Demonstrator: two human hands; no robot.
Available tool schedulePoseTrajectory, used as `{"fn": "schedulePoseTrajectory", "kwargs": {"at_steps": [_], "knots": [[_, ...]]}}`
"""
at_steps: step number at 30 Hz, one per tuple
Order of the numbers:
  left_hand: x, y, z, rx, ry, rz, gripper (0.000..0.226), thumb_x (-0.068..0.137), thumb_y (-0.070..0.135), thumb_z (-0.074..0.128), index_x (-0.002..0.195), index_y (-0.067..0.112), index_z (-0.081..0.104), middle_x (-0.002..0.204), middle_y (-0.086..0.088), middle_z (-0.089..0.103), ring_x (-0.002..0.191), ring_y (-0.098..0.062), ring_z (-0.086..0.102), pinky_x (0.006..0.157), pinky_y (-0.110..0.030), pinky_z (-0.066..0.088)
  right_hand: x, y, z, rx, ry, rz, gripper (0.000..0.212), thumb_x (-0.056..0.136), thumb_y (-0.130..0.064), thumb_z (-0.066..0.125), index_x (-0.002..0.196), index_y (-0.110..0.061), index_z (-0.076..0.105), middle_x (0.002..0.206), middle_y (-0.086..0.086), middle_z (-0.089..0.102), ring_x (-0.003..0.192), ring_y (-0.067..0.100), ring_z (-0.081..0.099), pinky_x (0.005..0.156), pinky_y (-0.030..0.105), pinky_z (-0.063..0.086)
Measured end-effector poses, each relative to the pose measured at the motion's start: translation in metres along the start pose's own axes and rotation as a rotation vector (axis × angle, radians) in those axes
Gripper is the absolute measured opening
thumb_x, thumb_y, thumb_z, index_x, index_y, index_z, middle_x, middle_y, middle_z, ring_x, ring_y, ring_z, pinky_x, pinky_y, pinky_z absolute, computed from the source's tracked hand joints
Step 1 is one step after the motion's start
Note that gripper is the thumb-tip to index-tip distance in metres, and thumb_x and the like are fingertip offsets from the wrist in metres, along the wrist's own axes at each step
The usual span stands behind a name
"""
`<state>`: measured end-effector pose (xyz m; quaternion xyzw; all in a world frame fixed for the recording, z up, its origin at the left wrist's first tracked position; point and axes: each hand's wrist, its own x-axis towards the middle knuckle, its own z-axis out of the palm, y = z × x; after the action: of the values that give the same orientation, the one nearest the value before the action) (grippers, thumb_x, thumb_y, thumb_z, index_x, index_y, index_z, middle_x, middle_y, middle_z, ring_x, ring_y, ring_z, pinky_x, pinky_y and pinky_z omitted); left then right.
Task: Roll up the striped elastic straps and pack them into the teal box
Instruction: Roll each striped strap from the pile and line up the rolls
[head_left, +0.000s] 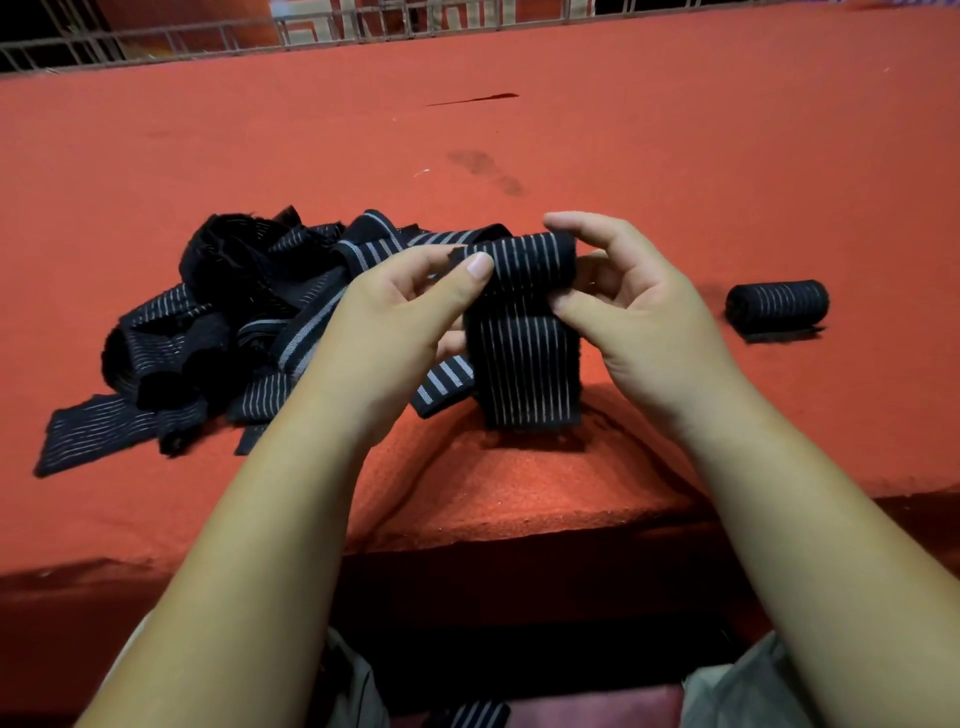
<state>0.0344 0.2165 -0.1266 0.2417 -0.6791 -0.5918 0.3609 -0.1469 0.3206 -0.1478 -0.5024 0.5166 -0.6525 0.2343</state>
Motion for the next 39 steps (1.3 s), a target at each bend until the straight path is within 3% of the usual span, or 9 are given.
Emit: {"fn": "schedulePoseTrajectory", "kwargs": {"at_steps": [3,9,12,16,20,23,28,33,39], "knots": [[0.002,-0.001,-0.004,-0.002,-0.023,0.000,0.023,0.106,0.016,0.069,0.129,0.016,0.072,0.113,-0.012,0.079,0.105,-0.024,0.077,0.093,-0.043,0.064,0.001,0.001,-0.001,-0.001,-0.003,0.033,0.050,0.096,0.010,0.062,0.137,-0.019,0.067,0.113,0.006,0.075,0.107,0.012,0.069,0.102,0.037,0.058],[0.003,-0.004,-0.006,0.020,-0.008,0.032,0.031,0.102,0.005,0.072,0.128,0.022,0.070,0.104,-0.008,0.076,0.106,-0.026,0.074,0.103,-0.056,0.058,0.002,0.002,-0.003,0.111,0.000,0.112,0.034,0.100,-0.017,0.070,0.133,-0.018,0.069,0.114,0.005,0.073,0.103,0.013,0.070,0.100,0.041,0.059],[0.003,-0.005,-0.006,0.016,-0.019,0.036,0.034,0.100,0.001,0.073,0.129,0.020,0.069,0.108,-0.009,0.080,0.111,-0.030,0.076,0.105,-0.055,0.059,0.001,0.004,-0.003,0.061,0.013,0.098,0.026,0.106,-0.015,0.066,0.132,-0.011,0.070,0.118,0.012,0.078,0.104,0.015,0.072,0.098,0.041,0.061],[0.002,-0.005,-0.003,-0.026,0.011,-0.004,0.030,0.099,0.006,0.075,0.128,0.015,0.072,0.115,-0.010,0.080,0.117,-0.028,0.076,0.108,-0.054,0.058,0.001,0.007,-0.006,0.041,-0.017,0.069,0.026,0.105,-0.008,0.066,0.129,-0.017,0.070,0.108,0.000,0.077,0.106,0.013,0.070,0.097,0.036,0.058],[0.003,-0.007,-0.002,-0.027,0.024,-0.014,0.024,0.103,0.013,0.072,0.127,0.013,0.073,0.124,-0.019,0.076,0.119,-0.030,0.075,0.107,-0.055,0.059,0.001,0.009,-0.007,0.026,-0.069,0.042,0.037,0.101,-0.010,0.067,0.134,-0.024,0.067,0.119,0.008,0.074,0.114,0.019,0.070,0.102,0.039,0.056],[0.003,-0.007,-0.003,-0.004,0.026,-0.001,0.027,0.103,0.011,0.072,0.129,0.017,0.072,0.117,-0.014,0.079,0.119,-0.029,0.075,0.107,-0.051,0.059,0.001,0.007,-0.008,0.023,-0.060,0.074,0.038,0.104,-0.012,0.069,0.137,-0.029,0.067,0.116,0.010,0.074,0.107,0.017,0.071,0.092,0.033,0.057],[0.002,-0.008,0.000,-0.013,0.062,-0.018,0.030,0.100,0.015,0.076,0.130,0.017,0.073,0.116,-0.002,0.081,0.118,-0.021,0.076,0.105,-0.045,0.060,0.001,0.008,-0.006,-0.012,-0.018,0.042,0.030,0.105,-0.020,0.070,0.134,-0.026,0.069,0.119,0.023,0.073,0.108,0.027,0.072,0.101,0.052,0.059],[0.004,-0.011,0.000,0.043,0.118,-0.025,0.028,0.102,0.037,0.075,0.121,0.017,0.080,0.116,-0.004,0.082,0.111,-0.024,0.078,0.102,-0.047,0.062,-0.001,0.007,-0.008,-0.078,-0.013,0.013,0.035,0.104,-0.010,0.068,0.132,-0.031,0.068,0.115,0.019,0.073,0.105,0.023,0.072,0.096,0.040,0.061],[0.005,-0.013,-0.001,-0.039,0.123,-0.026,0.024,0.097,0.018,0.080,0.121,0.017,0.078,0.118,0.000,0.081,0.117,-0.019,0.076,0.104,-0.045,0.059,0.003,0.013,-0.005,0.009,0.042,0.116,0.033,0.103,-0.022,0.072,0.136,-0.022,0.067,0.108,-0.008,0.079,0.102,0.006,0.074,0.087,0.023,0.057]]}}
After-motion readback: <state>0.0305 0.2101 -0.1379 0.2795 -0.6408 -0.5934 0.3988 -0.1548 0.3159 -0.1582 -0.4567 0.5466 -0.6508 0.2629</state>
